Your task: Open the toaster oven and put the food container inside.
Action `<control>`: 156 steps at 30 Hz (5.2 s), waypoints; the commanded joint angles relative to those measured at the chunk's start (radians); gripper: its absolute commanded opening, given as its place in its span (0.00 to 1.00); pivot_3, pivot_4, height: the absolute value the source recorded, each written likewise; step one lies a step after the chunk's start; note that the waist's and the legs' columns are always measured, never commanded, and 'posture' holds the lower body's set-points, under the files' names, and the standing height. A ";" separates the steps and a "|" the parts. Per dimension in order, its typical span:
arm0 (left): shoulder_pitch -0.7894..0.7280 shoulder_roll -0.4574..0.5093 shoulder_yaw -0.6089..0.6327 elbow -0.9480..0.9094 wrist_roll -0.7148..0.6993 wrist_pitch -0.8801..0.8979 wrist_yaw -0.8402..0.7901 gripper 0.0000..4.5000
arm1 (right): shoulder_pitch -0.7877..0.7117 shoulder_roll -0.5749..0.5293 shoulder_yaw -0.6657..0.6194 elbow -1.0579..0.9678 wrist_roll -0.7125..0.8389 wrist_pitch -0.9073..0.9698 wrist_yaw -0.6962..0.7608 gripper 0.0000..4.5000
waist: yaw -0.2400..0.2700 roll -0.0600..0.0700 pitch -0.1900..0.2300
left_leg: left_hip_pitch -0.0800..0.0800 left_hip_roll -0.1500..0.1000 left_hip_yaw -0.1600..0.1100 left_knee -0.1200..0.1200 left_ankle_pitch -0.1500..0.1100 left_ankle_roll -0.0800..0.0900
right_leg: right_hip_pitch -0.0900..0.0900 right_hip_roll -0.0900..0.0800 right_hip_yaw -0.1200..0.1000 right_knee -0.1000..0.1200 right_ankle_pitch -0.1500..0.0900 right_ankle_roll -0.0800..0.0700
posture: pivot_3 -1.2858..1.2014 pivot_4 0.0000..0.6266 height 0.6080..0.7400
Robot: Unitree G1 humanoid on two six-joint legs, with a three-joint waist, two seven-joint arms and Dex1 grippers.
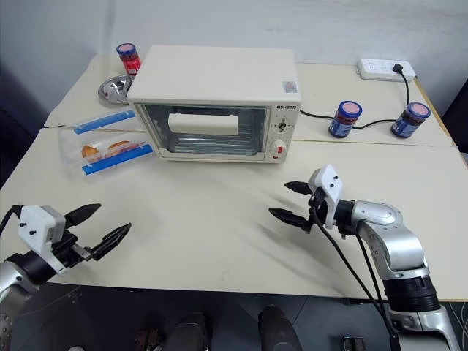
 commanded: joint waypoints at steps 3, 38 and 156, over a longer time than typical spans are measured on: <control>-0.008 -0.003 -0.006 -0.017 -0.018 0.004 0.012 1.00 | -0.006 0.004 -0.008 -0.044 0.010 -0.004 -0.009 1.00 | -0.002 0.000 0.000 | 0.000 0.000 0.000 0.000 0.000 0.000 | 0.000 0.000 0.000 0.000 0.000 0.000 | 0.52 0.24 1.00; -0.236 0.265 0.175 -0.100 -0.418 0.279 -0.009 1.00 | -0.538 0.326 0.122 0.291 -0.035 -0.007 -0.026 1.00 | -0.039 0.002 0.001 | -0.001 -0.003 0.000 -0.001 0.001 -0.005 | -0.006 -0.017 -0.038 0.004 0.001 -0.001 | 0.52 0.24 1.00; -0.995 0.233 0.032 0.848 0.173 0.495 0.437 0.99 | -0.356 -0.073 -0.038 -0.276 0.413 0.361 0.032 1.00 | 0.029 -0.001 0.003 | -0.003 -0.008 0.003 0.003 0.002 0.001 | -0.010 -0.035 -0.082 0.002 0.010 -0.002 | 0.52 0.24 1.00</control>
